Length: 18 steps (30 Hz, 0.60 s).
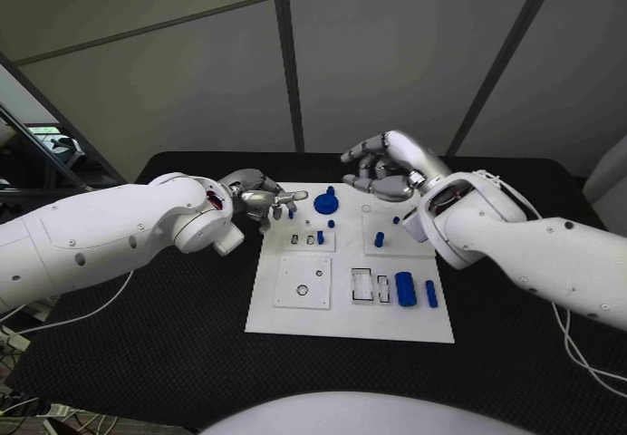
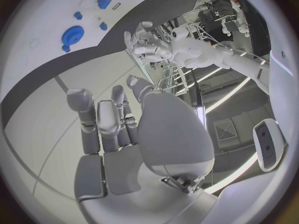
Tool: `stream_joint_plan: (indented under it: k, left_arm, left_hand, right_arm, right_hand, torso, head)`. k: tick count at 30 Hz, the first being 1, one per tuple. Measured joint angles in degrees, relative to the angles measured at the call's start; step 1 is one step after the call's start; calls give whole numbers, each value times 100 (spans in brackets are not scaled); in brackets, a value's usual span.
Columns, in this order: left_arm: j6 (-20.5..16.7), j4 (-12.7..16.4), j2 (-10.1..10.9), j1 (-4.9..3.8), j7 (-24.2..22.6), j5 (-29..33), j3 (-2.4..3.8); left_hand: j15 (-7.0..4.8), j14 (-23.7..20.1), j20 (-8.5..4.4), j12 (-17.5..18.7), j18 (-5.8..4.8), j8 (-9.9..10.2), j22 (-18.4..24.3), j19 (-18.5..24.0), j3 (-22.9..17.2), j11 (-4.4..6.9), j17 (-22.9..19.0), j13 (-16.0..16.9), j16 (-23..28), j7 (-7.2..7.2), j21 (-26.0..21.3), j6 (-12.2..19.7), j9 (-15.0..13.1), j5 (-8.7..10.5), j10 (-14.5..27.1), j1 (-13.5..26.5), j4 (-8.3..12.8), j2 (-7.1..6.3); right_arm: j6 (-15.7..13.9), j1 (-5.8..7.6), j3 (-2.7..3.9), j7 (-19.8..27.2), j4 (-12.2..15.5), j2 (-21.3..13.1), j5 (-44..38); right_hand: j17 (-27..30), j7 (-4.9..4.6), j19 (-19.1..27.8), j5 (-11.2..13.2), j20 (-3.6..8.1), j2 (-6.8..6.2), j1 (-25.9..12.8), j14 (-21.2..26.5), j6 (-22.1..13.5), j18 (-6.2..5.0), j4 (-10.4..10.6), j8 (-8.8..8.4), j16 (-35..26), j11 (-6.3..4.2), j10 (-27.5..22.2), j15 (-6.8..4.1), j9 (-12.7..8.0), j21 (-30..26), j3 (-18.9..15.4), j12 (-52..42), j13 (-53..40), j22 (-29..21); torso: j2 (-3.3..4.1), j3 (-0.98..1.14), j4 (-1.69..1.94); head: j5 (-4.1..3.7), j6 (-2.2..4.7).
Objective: Assemble the parts on the task board
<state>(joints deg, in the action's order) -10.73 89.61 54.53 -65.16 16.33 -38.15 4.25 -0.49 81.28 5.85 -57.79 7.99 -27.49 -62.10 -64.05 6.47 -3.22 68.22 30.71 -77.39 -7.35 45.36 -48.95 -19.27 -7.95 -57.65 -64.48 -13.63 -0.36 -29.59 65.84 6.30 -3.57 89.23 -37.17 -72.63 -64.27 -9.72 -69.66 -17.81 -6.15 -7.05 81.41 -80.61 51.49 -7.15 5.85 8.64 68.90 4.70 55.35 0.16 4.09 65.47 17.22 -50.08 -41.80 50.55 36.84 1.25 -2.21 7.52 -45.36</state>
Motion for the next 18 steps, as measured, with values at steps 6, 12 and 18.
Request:
stream_joint_plan:
  k: [6, 12, 18]
  left_arm:
    - [426, -307, -363, -168, 512, -243, -6]
    - [965, -600, -726, -462, 873, -533, -147]
    - [1509, -857, -1070, -731, 1097, -886, -472]
  left_hand:
    - [-50, 50, -41, 14, 298, -243, -134, -243, 62, 71, 70, -27, -19, 89, 287, -130, -53, -68, -70, -184, -75, 181]
    - [-134, 257, -143, -242, -97, -429, -755, -930, 230, 185, 663, 193, -539, 173, 1321, -215, -155, -59, -441, -210, -243, 211]
    - [-156, 279, -195, -517, -96, -452, -1073, -1202, 334, 219, 673, 636, -779, 173, 1824, -215, -183, 46, -751, -56, -296, 366]
  right_arm:
    - [-25, 239, 42, 101, -307, -304, 707]
    - [43, 323, 45, 197, -420, -637, 1186]
    - [169, 345, 46, 300, -471, -838, 1433]
  right_hand:
    - [1175, -8, 709, 134, 6, -57, 53, 539, 113, -282, 10, 61, -1152, 0, -61, -4, 0, -1154, 341, 626, 677, -1457]
    - [2588, 73, 894, 521, 18, -223, -53, 996, 341, -312, -7, 130, -2939, -31, 205, -7, 0, -2114, 429, 1639, 1716, -2211]
    - [3608, 34, 1176, 532, -113, -222, -52, 1236, 516, -312, -31, 37, -4733, 59, 556, 161, -18, -3352, 454, 2716, 2794, -3022]
  torso:
    - [-87, 27, -42]
    - [-143, 63, -57]
    - [-152, 78, -57]
  head:
    - [45, 8]
    - [87, -28]
    - [98, -49]
